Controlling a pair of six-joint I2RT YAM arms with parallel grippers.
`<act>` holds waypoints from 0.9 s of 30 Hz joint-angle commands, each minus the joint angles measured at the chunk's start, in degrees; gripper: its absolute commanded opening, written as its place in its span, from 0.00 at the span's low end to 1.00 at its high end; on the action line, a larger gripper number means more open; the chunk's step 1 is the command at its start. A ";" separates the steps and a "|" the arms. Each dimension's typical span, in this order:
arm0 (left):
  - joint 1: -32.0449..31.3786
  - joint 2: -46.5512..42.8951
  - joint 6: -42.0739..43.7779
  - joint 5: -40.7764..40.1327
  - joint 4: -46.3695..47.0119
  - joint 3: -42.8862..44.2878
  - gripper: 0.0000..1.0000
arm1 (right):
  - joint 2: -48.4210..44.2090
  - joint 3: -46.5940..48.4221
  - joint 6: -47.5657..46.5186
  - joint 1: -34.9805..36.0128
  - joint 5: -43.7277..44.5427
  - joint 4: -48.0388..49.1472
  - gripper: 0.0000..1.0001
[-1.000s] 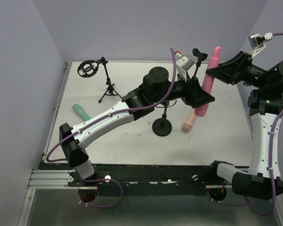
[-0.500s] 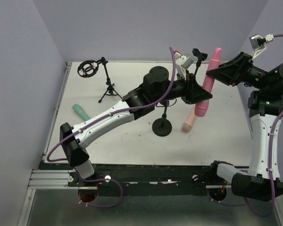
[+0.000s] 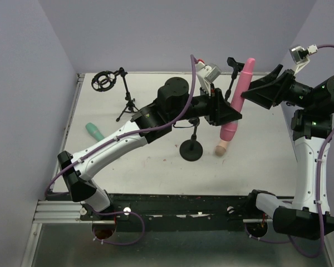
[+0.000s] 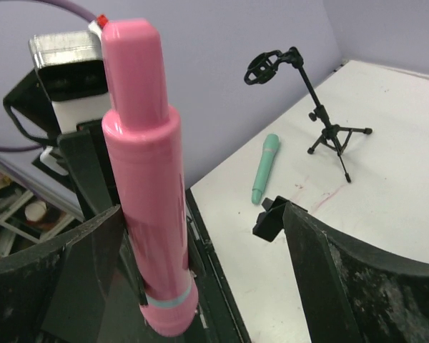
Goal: Attach the microphones to the stand
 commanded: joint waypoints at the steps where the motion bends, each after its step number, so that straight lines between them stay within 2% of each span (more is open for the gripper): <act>1: 2.93 -6.60 0.08 3.89 -2.91 -1.59 0.00 | -1.74 1.06 -6.49 -0.14 -8.15 0.14 1.00; 7: 8.03 -13.37 3.05 11.80 -14.93 -3.45 0.00 | -4.29 -1.04 -20.64 -0.14 -18.63 0.31 1.00; 10: 9.79 -16.79 7.98 13.21 -24.16 -3.00 0.00 | -4.03 -5.43 -19.96 -0.14 -18.63 4.86 1.00; 12: 10.32 -19.78 10.61 14.18 -28.39 -3.79 0.00 | -2.89 -9.38 -13.40 -0.14 -18.63 13.53 1.00; 14: 10.23 -22.86 12.64 14.80 -31.91 -5.54 0.00 | -1.84 -15.52 3.08 -0.14 -18.72 40.16 1.00; 16: 10.32 -26.37 13.70 15.41 -33.76 -9.22 0.00 | 0.62 -20.19 23.37 -0.14 -18.80 67.84 1.00; 18: 10.32 -29.71 14.14 15.76 -35.17 -13.44 0.00 | 4.39 -21.79 42.64 -0.14 -18.98 89.76 1.00; 19: 10.32 -31.47 14.14 16.72 -35.44 -16.25 0.00 | 6.67 -22.23 47.59 -0.14 -18.98 95.18 1.00; 24: 10.32 -37.45 12.57 20.42 -34.21 -27.95 0.00 | 11.35 -29.43 43.61 -0.23 -18.81 95.67 1.00; 27: 10.32 -38.86 11.95 21.39 -33.60 -31.56 0.00 | 12.84 -29.53 45.43 -0.23 -17.67 95.50 1.00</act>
